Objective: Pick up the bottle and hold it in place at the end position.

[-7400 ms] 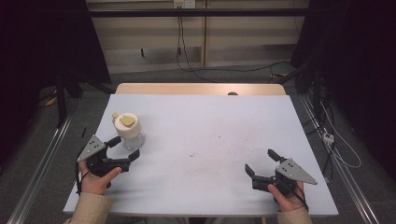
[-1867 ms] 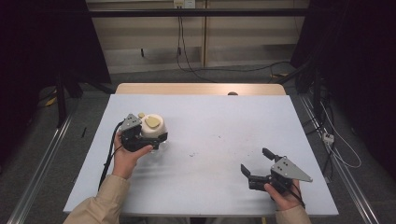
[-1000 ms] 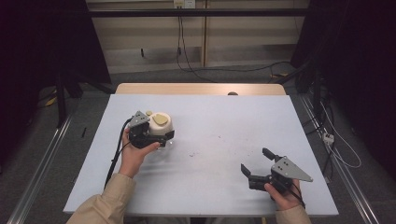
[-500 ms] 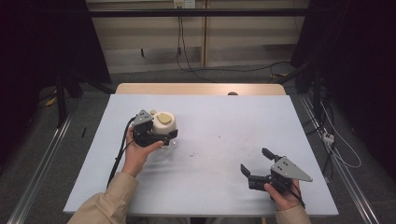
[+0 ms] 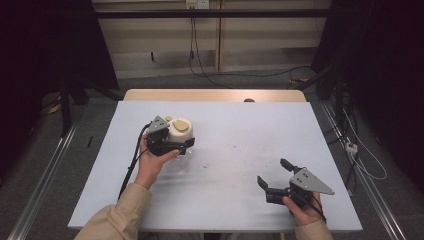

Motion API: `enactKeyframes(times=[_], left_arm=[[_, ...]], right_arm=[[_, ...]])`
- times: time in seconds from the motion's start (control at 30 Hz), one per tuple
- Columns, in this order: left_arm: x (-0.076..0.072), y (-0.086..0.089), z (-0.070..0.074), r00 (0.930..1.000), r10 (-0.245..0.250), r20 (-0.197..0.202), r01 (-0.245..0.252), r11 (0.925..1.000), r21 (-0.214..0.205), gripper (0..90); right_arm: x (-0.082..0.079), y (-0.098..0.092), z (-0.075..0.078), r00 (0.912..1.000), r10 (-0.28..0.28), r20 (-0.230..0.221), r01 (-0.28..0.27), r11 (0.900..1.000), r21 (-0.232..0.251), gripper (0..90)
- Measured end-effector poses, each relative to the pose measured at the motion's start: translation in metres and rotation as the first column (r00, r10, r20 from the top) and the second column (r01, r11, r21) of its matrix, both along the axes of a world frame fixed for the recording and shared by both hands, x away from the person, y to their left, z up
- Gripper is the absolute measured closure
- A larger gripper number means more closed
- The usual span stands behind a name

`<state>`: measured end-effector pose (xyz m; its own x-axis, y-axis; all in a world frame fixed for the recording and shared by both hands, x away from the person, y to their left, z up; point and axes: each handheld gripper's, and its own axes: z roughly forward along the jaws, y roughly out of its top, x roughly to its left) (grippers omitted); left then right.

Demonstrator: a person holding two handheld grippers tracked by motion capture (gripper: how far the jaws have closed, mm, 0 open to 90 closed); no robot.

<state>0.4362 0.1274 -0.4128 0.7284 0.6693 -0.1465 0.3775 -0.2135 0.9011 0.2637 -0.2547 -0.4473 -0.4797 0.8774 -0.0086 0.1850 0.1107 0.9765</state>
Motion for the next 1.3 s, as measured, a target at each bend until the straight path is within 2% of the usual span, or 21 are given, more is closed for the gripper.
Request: enactKeyframes(times=[1.3], left_arm=[[0.008, -0.033, -0.001, 0.9994, -0.035, -0.006, 0.035, 0.9994, 0.007, 5.6]], right_arm=[[-0.001, -0.001, 0.0, 1.0, 0.001, 0.003, -0.001, 1.0, 0.008, 3.9]])
